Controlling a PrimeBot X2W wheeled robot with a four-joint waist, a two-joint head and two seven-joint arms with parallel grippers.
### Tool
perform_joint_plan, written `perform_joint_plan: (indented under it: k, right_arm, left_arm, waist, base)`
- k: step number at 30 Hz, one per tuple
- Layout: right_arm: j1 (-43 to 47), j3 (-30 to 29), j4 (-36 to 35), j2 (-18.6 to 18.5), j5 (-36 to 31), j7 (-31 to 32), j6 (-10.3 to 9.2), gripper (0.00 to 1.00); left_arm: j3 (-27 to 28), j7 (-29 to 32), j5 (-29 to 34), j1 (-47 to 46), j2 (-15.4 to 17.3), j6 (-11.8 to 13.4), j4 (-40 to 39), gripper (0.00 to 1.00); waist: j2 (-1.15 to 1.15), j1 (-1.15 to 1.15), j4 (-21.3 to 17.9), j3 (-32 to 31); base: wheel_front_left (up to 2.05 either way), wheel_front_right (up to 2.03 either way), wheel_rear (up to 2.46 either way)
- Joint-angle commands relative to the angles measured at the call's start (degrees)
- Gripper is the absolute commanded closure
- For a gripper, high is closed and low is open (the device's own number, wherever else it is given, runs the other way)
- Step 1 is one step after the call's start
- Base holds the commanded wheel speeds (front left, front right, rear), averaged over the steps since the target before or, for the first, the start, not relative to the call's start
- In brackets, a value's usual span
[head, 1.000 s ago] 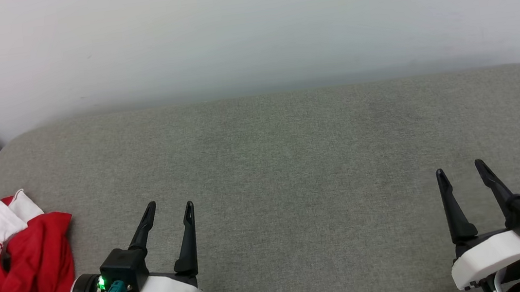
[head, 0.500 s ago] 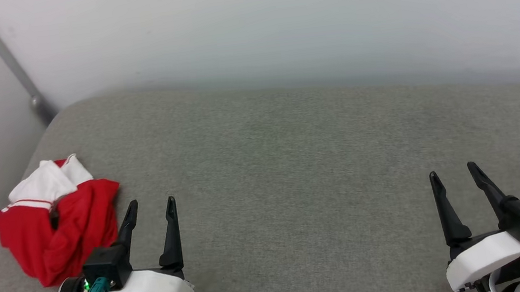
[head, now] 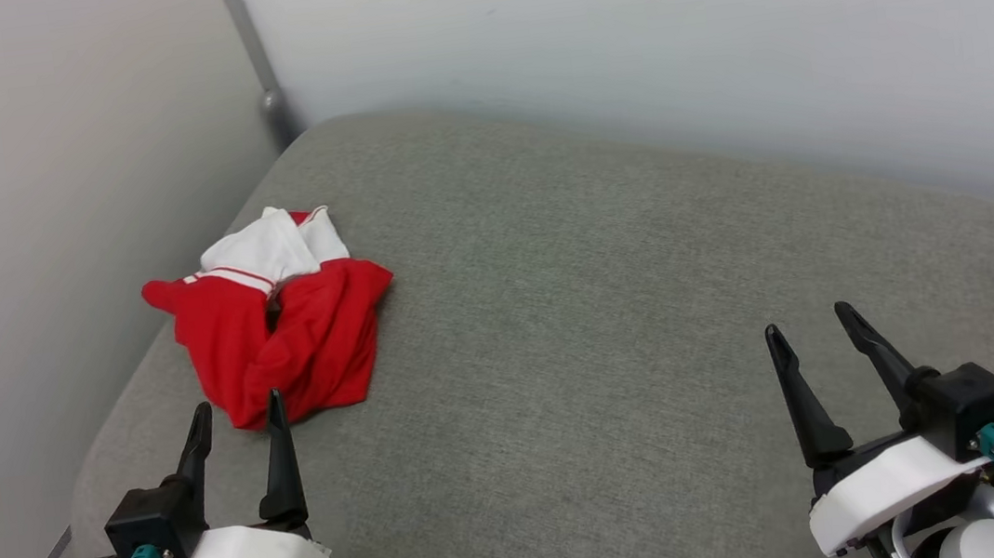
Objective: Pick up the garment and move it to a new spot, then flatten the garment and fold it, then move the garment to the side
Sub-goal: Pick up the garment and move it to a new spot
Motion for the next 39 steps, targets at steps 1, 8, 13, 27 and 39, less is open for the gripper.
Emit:
perform_joint_plan:
  k: [1, 8, 13, 27, 39]
  right_arm:
    - [-0.5, 0.7, 0.2, 0.0, 0.5, -0.2, -0.04, 0.00]
    - [-1.0, 1.8, 0.1, 0.0, 0.5, -0.1, -0.04, 0.00]
    - [-1.0, 1.9, 0.0, 0.0, 0.4, 0.1, -0.04, 0.00]
    - [-8.5, 1.1, -6.4, 0.0, -4.6, 4.5, -0.04, 0.00]
    - [-13.7, 0.8, -6.0, 0.0, -4.4, 3.2, -0.03, 0.00]
  left_arm:
    - [0.3, -0.1, 0.3, 0.7, -0.1, 0.0, -0.2, 0.00]
    - [1.5, -0.1, 1.0, 1.1, 0.0, -0.1, -0.7, 0.00]
    - [2.1, -0.1, 1.3, 0.6, -0.2, 0.0, -1.1, 0.00]
    - [5.3, 6.6, -9.2, -22.1, 9.0, -1.8, 6.2, 0.00]
    - [-1.7, 36.4, -27.5, -30.2, 22.5, -1.9, 20.0, 0.00]
  waist:
    - [0.00, 0.01, 2.9, 0.2]
    - [0.00, 0.01, 4.9, 0.5]
    - [0.00, 0.01, 4.9, 0.7]
    - [0.00, 0.01, -4.4, 17.1]
    - [0.00, 0.01, -10.8, 28.6]
  base:
    - [0.00, 0.00, 0.00]
    - [0.00, 0.00, 0.00]
    - [0.00, 0.00, 0.00]
    - [0.00, 0.00, 0.00]
    - [0.00, 0.00, 0.00]
